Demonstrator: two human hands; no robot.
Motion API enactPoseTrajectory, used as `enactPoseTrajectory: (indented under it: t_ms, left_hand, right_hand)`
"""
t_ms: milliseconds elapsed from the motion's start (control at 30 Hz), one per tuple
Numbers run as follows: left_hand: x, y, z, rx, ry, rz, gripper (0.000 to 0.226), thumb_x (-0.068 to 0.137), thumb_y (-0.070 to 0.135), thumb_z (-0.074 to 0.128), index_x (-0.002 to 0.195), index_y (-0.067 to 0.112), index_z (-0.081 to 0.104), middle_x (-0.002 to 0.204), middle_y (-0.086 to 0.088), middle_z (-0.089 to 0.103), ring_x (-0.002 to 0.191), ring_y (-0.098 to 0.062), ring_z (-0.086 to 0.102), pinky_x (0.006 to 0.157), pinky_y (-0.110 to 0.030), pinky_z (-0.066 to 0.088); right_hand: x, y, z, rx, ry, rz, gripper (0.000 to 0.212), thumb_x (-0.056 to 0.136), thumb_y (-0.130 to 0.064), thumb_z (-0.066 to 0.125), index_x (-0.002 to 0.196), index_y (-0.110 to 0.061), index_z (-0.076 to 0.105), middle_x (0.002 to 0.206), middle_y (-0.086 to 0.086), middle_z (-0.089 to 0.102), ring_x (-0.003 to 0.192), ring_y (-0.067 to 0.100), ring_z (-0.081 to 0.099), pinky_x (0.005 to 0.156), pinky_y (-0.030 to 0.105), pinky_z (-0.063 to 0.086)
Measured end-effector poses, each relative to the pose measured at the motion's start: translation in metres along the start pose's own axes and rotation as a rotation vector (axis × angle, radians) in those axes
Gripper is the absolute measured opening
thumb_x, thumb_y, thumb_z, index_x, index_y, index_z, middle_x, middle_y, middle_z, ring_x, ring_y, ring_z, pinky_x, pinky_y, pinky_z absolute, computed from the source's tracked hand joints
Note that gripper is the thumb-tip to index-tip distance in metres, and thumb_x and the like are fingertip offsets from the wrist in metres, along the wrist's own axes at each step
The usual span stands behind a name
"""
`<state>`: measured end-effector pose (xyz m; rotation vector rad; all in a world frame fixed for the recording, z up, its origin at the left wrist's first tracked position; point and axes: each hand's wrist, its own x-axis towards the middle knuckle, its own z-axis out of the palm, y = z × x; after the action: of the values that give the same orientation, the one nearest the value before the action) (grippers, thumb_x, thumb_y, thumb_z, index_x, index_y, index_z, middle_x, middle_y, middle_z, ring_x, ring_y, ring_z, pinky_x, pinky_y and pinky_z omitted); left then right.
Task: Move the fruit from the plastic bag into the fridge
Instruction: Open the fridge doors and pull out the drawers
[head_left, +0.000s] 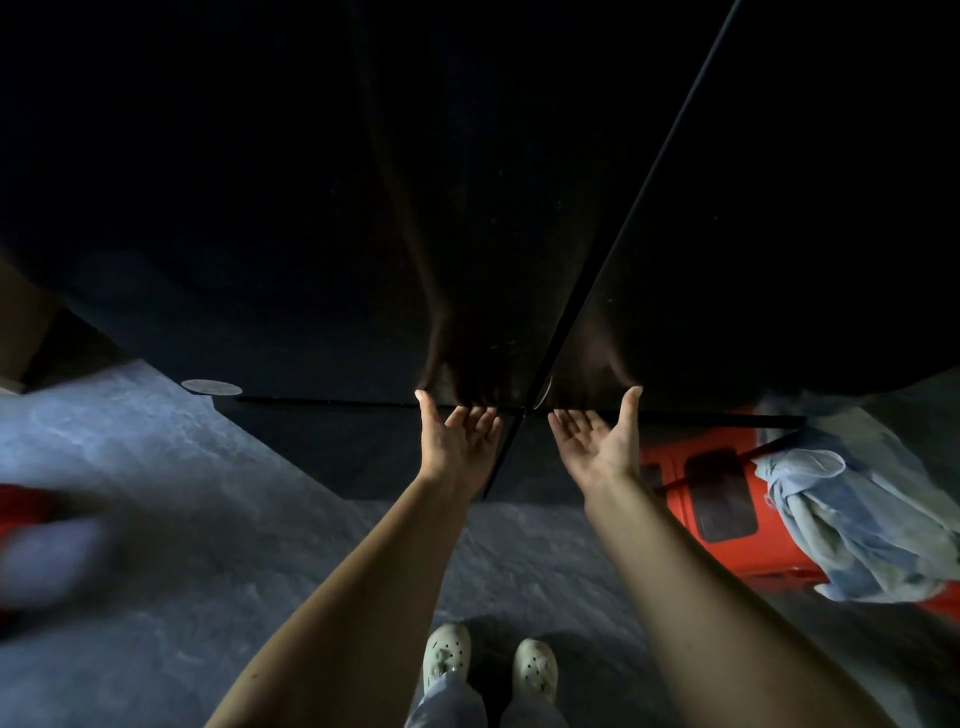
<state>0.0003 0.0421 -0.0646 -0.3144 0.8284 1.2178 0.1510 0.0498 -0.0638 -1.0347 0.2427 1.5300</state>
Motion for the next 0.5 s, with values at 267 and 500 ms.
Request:
enactPoseTrajectory:
  t_ms: [267, 500]
  left_hand:
    - [-0.004, -0.003, -0.002, 0.005, -0.004, 0.003, 0.092, 0.088, 0.071, 0.029, 0.146, 0.000, 0.019, 0.150, -0.019, 0.030, 0.137, -0.029, 0.032, 0.115, -0.038, 0.024]
    - [-0.028, -0.004, -0.027, 0.064, -0.001, -0.039, 0.093, 0.088, 0.070, 0.031, 0.145, -0.003, 0.022, 0.149, -0.021, 0.029, 0.138, -0.031, 0.029, 0.115, -0.038, 0.023]
  right_hand:
    - [-0.006, 0.003, -0.009, 0.016, 0.015, -0.002, 0.098, 0.081, -0.067, 0.052, 0.145, 0.002, 0.024, 0.142, 0.018, 0.039, 0.133, 0.030, 0.039, 0.111, 0.043, 0.033]
    - [-0.011, -0.001, -0.023, 0.058, -0.066, 0.040, 0.084, 0.078, -0.063, 0.060, 0.131, 0.001, 0.045, 0.125, 0.018, 0.054, 0.117, 0.030, 0.053, 0.109, 0.043, 0.035]
